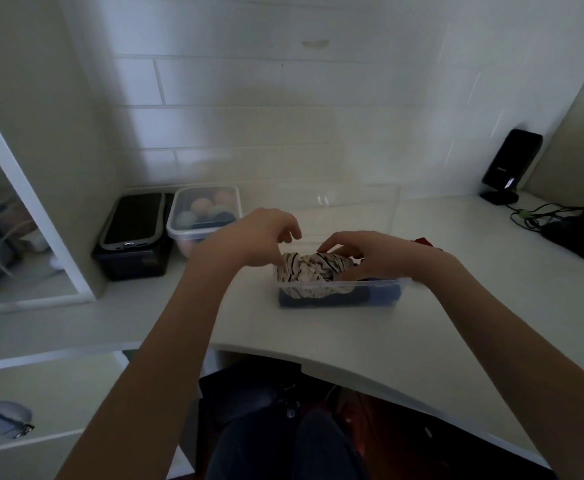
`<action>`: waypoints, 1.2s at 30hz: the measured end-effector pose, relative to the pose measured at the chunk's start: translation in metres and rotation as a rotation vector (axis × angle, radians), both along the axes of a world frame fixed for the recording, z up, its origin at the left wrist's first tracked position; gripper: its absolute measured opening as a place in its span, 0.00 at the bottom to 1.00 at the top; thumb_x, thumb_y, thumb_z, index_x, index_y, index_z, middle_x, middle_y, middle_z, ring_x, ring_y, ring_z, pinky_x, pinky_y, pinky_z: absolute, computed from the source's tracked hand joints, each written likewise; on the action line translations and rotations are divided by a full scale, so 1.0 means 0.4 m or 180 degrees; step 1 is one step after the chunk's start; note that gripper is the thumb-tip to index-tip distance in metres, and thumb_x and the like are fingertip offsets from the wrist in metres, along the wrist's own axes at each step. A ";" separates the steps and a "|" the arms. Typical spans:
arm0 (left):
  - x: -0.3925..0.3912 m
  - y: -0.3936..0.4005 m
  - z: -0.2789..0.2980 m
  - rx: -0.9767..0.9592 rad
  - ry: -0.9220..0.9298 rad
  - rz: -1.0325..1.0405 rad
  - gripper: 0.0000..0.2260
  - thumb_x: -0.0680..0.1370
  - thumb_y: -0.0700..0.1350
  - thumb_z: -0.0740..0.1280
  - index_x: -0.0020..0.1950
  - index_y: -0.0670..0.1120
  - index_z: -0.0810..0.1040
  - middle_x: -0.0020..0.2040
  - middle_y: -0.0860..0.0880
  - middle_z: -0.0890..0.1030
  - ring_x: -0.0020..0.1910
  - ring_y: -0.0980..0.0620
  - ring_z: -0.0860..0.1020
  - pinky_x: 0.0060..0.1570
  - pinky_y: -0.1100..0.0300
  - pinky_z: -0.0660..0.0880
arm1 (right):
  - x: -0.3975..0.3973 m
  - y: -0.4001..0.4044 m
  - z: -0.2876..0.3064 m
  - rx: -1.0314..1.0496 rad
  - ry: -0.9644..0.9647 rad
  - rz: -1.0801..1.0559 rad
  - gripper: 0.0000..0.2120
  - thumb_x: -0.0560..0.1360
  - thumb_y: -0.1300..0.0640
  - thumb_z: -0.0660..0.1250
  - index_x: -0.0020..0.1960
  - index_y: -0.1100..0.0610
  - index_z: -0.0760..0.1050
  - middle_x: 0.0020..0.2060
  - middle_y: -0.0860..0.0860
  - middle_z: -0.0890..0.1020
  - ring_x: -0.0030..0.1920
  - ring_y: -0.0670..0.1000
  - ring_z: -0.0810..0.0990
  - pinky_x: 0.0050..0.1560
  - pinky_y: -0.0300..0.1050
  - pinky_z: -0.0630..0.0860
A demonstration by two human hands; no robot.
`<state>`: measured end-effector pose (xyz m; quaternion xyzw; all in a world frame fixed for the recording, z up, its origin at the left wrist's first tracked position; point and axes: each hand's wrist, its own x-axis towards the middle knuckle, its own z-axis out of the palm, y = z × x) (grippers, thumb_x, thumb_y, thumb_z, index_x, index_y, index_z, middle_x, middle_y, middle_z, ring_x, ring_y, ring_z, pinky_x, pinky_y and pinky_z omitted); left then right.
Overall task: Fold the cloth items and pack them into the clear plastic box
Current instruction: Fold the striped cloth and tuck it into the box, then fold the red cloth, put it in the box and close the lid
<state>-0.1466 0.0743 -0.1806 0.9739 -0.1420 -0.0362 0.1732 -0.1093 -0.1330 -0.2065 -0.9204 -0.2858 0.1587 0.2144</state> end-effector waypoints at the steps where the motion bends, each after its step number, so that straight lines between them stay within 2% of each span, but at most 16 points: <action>1: -0.003 -0.002 -0.005 -0.0129 -0.0140 0.0011 0.18 0.70 0.35 0.71 0.59 0.45 0.76 0.56 0.46 0.80 0.54 0.50 0.77 0.53 0.60 0.74 | -0.002 -0.004 0.005 0.0166 0.0017 -0.0023 0.21 0.71 0.54 0.72 0.62 0.48 0.72 0.58 0.47 0.81 0.57 0.46 0.79 0.60 0.42 0.74; 4: -0.011 -0.014 -0.023 -0.0457 -0.0305 0.0000 0.12 0.72 0.32 0.67 0.52 0.45 0.79 0.51 0.46 0.82 0.49 0.51 0.80 0.50 0.60 0.76 | -0.013 -0.030 0.018 0.0848 -0.0254 -0.0200 0.12 0.73 0.57 0.69 0.56 0.52 0.77 0.53 0.48 0.83 0.53 0.41 0.81 0.52 0.31 0.76; 7: -0.015 -0.033 -0.046 -0.0660 -0.0476 0.0041 0.11 0.72 0.33 0.66 0.51 0.44 0.80 0.50 0.45 0.82 0.47 0.51 0.79 0.51 0.57 0.77 | -0.023 -0.081 0.007 0.1801 -0.1065 -0.0858 0.06 0.75 0.61 0.66 0.49 0.56 0.80 0.42 0.49 0.85 0.41 0.36 0.82 0.43 0.25 0.74; 9: -0.019 -0.049 -0.063 -0.0758 -0.0622 0.0085 0.11 0.73 0.34 0.65 0.51 0.45 0.79 0.49 0.47 0.82 0.46 0.51 0.79 0.50 0.56 0.77 | -0.020 -0.121 -0.023 0.2124 -0.1718 -0.1598 0.06 0.76 0.63 0.63 0.49 0.56 0.78 0.42 0.50 0.84 0.39 0.37 0.81 0.43 0.29 0.76; 11: -0.021 -0.067 -0.081 -0.0836 -0.0814 0.0095 0.09 0.73 0.37 0.64 0.51 0.47 0.79 0.46 0.50 0.81 0.46 0.51 0.78 0.51 0.52 0.77 | -0.004 -0.162 -0.069 0.1775 -0.1997 -0.2194 0.08 0.76 0.61 0.62 0.53 0.54 0.76 0.48 0.51 0.83 0.46 0.44 0.80 0.51 0.42 0.76; 13: -0.024 -0.087 -0.094 -0.0931 -0.0938 0.0051 0.08 0.74 0.40 0.64 0.50 0.48 0.78 0.47 0.51 0.81 0.47 0.50 0.78 0.51 0.50 0.76 | 0.010 -0.191 -0.122 0.0972 -0.1629 -0.2366 0.13 0.76 0.56 0.63 0.60 0.49 0.74 0.55 0.51 0.81 0.55 0.53 0.78 0.58 0.53 0.75; 15: -0.026 -0.105 -0.105 -0.0982 -0.0991 -0.0023 0.07 0.74 0.41 0.64 0.51 0.49 0.78 0.48 0.50 0.81 0.47 0.51 0.77 0.51 0.50 0.76 | 0.013 -0.203 -0.165 0.0449 -0.1109 -0.2195 0.15 0.76 0.50 0.63 0.63 0.43 0.73 0.58 0.51 0.80 0.57 0.55 0.78 0.59 0.55 0.74; 18: -0.031 -0.123 -0.118 -0.1120 -0.0960 -0.0020 0.08 0.75 0.42 0.63 0.53 0.50 0.77 0.46 0.52 0.79 0.46 0.53 0.76 0.51 0.53 0.76 | 0.015 -0.202 -0.197 0.0400 -0.1113 -0.2108 0.14 0.77 0.52 0.62 0.61 0.48 0.76 0.55 0.53 0.82 0.55 0.57 0.78 0.57 0.50 0.73; 21: -0.037 -0.131 -0.131 -0.1300 -0.0879 -0.0014 0.12 0.75 0.42 0.64 0.58 0.51 0.73 0.44 0.55 0.78 0.46 0.53 0.77 0.51 0.53 0.76 | 0.014 -0.196 -0.200 0.0559 -0.1470 -0.2191 0.09 0.76 0.58 0.62 0.53 0.55 0.79 0.49 0.56 0.84 0.47 0.58 0.80 0.51 0.49 0.75; 23: -0.038 -0.133 -0.138 -0.1356 -0.0846 -0.0012 0.15 0.75 0.42 0.64 0.60 0.53 0.71 0.45 0.55 0.78 0.46 0.53 0.77 0.51 0.53 0.77 | 0.005 -0.192 -0.190 0.1064 -0.1543 -0.2339 0.08 0.77 0.60 0.60 0.49 0.57 0.77 0.47 0.55 0.84 0.44 0.54 0.81 0.48 0.47 0.76; 25: -0.036 -0.135 -0.139 -0.1434 -0.0873 0.0015 0.15 0.75 0.42 0.64 0.61 0.54 0.70 0.45 0.55 0.78 0.45 0.54 0.77 0.51 0.52 0.77 | -0.024 -0.177 -0.159 0.1982 -0.1589 -0.2461 0.07 0.78 0.61 0.58 0.47 0.57 0.75 0.43 0.49 0.85 0.42 0.47 0.81 0.45 0.43 0.76; 28: -0.038 -0.149 -0.133 -0.1753 -0.1007 0.0055 0.15 0.75 0.47 0.66 0.62 0.54 0.70 0.51 0.54 0.79 0.50 0.55 0.76 0.53 0.54 0.76 | -0.094 -0.143 -0.076 0.3030 -0.1594 -0.2231 0.12 0.79 0.62 0.57 0.44 0.48 0.75 0.27 0.45 0.80 0.28 0.45 0.75 0.31 0.40 0.74; 30: -0.047 -0.172 -0.127 -0.2137 -0.0882 -0.0086 0.21 0.74 0.50 0.68 0.65 0.55 0.68 0.58 0.54 0.77 0.57 0.57 0.75 0.58 0.59 0.73 | -0.140 -0.114 -0.030 0.3335 -0.1229 -0.1790 0.14 0.79 0.66 0.56 0.46 0.50 0.75 0.21 0.44 0.77 0.22 0.42 0.71 0.23 0.35 0.70; 32: -0.055 -0.201 -0.120 -0.2472 -0.0580 -0.0258 0.24 0.72 0.51 0.71 0.66 0.55 0.68 0.62 0.54 0.77 0.60 0.58 0.74 0.59 0.62 0.71 | -0.168 -0.088 -0.010 0.3401 -0.0778 -0.1419 0.12 0.79 0.66 0.55 0.48 0.55 0.75 0.18 0.45 0.73 0.19 0.41 0.68 0.22 0.34 0.65; 34: -0.059 -0.218 -0.113 -0.2662 -0.0372 -0.0296 0.15 0.72 0.49 0.71 0.57 0.51 0.76 0.53 0.51 0.82 0.52 0.57 0.79 0.53 0.62 0.75 | -0.176 -0.070 -0.012 0.3460 -0.0399 -0.1285 0.09 0.80 0.62 0.56 0.50 0.56 0.75 0.18 0.45 0.69 0.19 0.44 0.64 0.23 0.37 0.64; 36: -0.060 -0.217 -0.100 -0.3018 -0.0357 -0.0135 0.05 0.74 0.45 0.69 0.47 0.46 0.81 0.43 0.45 0.84 0.43 0.53 0.81 0.47 0.56 0.78 | -0.175 -0.061 -0.018 0.3633 -0.0215 -0.1382 0.08 0.80 0.57 0.58 0.53 0.58 0.75 0.19 0.46 0.67 0.21 0.46 0.63 0.28 0.42 0.67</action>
